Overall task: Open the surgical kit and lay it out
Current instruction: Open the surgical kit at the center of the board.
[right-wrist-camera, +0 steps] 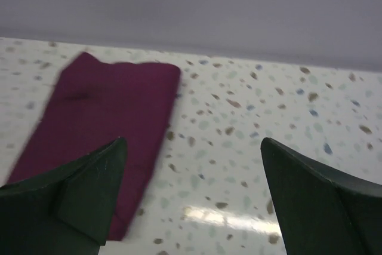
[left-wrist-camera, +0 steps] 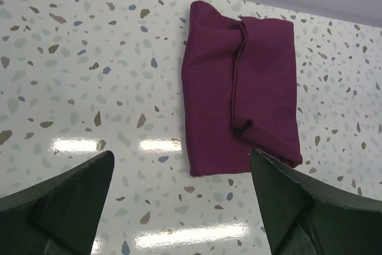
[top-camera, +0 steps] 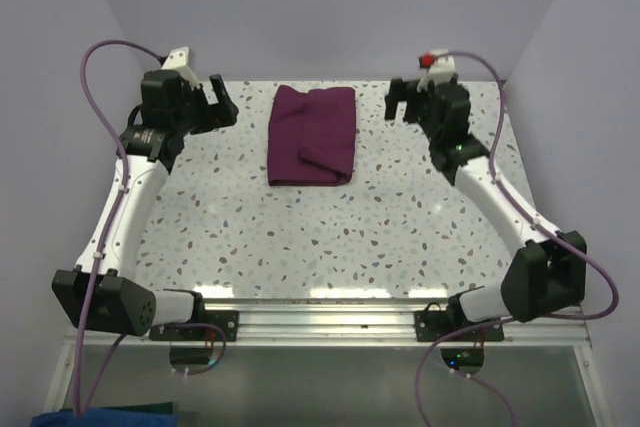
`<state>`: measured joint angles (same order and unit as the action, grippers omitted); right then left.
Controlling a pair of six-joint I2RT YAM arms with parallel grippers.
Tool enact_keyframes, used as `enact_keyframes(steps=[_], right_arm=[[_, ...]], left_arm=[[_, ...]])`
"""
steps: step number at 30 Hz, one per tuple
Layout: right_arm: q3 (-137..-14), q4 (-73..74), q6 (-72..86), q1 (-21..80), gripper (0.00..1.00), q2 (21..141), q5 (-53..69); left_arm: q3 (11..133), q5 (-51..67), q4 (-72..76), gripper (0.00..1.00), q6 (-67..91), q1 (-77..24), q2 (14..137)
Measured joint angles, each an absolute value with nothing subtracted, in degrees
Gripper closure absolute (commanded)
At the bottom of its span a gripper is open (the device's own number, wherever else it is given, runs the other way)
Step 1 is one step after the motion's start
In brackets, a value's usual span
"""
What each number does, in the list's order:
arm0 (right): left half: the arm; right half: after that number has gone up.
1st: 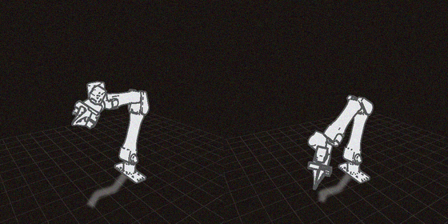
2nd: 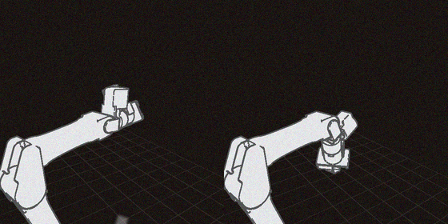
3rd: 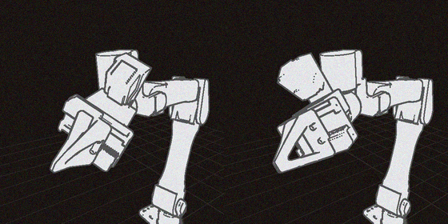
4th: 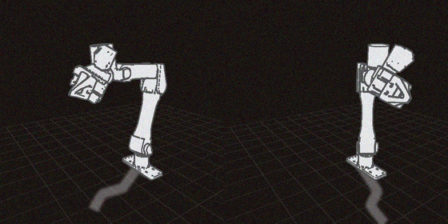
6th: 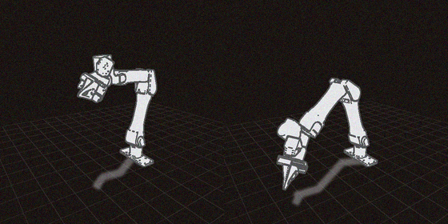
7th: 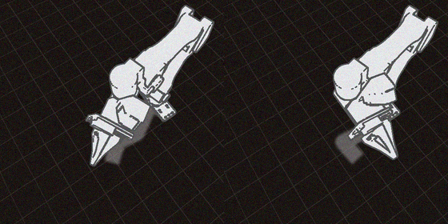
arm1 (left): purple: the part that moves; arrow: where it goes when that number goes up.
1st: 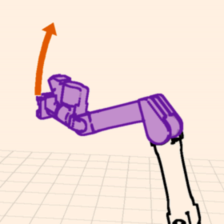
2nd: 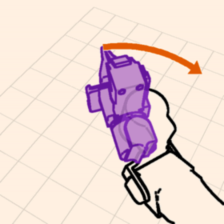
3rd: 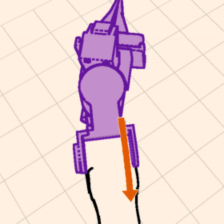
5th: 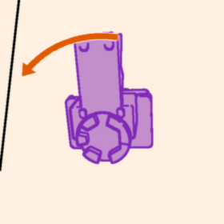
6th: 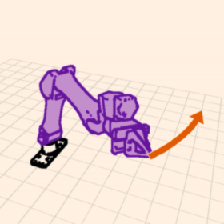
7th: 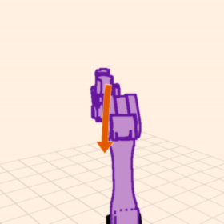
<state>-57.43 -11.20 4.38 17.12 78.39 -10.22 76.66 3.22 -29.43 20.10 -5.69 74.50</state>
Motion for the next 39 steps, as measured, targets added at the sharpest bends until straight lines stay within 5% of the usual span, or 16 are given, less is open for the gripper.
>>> enact_keyframes(steps=[3,8,17,35,39], right_arm=[[-80.8,0.7,10.2,17.6,0.02,83.1,0.8],[-82.9,5.2,29.5,19.8,0.02,81.8,17.9],[-97.2,33.1,25.2,39.8,0.02,107.3,13.4],[-130.9,46.5,18.9,36.0,0.03,136.5,-0.9],[-132.5,47.3,18.8,35.9,0.13,140.7,-1.9]], left_arm=[[81.3,3.4,-30.2,0.0,22.3,-5.7,74.9],[68.1,9.6,-23.5,0.0,26.0,-3.9,72.6],[64.9,10.3,-26.5,0.01,25.9,-6.1,79.7],[53.0,11.8,-27.9,0.01,26.9,-6.2,60.7],[52.6,11.8,-28.6,0.02,27.0,-6.2,60.1]])
